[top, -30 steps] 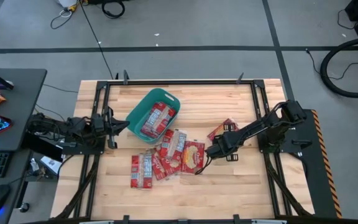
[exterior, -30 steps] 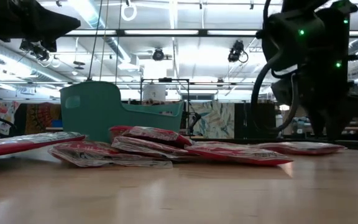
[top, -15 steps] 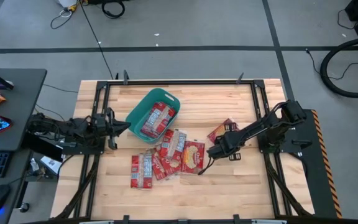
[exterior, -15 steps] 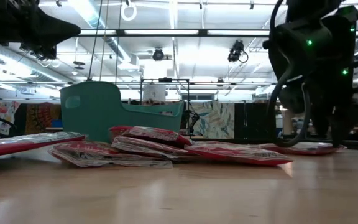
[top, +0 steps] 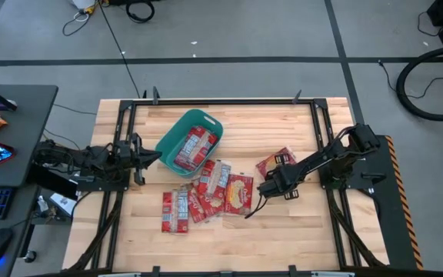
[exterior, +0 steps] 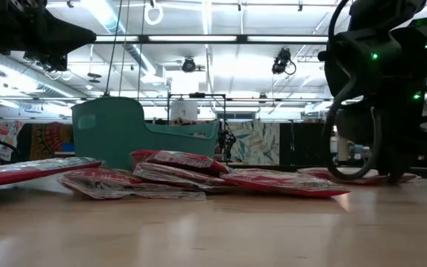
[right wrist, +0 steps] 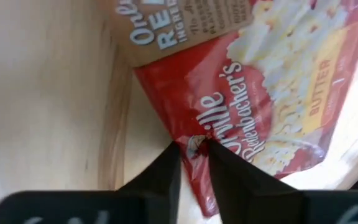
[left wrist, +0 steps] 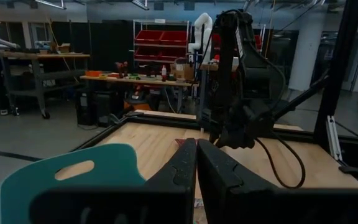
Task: Sort popcorn bags into baskets
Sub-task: Put the red popcorn bag into the blue bin
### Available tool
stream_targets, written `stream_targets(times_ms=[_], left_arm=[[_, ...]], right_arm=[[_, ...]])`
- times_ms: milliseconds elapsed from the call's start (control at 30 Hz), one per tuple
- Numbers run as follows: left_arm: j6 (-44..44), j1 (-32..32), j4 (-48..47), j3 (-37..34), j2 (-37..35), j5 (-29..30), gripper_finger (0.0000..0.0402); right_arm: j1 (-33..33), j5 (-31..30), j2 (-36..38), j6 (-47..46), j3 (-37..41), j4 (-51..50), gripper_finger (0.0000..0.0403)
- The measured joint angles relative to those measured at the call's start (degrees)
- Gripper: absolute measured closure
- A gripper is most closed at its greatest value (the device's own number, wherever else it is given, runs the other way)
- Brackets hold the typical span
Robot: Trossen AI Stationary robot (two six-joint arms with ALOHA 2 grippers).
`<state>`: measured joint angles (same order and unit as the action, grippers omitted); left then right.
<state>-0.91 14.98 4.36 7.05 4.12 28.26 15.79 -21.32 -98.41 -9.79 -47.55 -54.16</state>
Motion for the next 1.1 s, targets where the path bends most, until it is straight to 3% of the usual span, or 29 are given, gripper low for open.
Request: stream_targets(times_ms=[200, 567, 1100], left_arm=[[0.0, 0.0, 0.0, 0.0, 0.0, 0.0, 0.0383], [0.0, 0.0, 0.0, 0.0, 0.0, 0.0, 0.0383], [0.0, 0.0, -0.1, 0.0, 0.0, 0.0, 0.0383]], right_arm=[[0.6, -0.5, 0.0, -2.1, -0.1, 1.8, 0.0394], [0.7, -2.4, -0.2, -2.1, -7.6, -1.0, 0.0398], [0.7, -13.2, -0.2, 4.7, -22.9, -2.9, 0.0401]])
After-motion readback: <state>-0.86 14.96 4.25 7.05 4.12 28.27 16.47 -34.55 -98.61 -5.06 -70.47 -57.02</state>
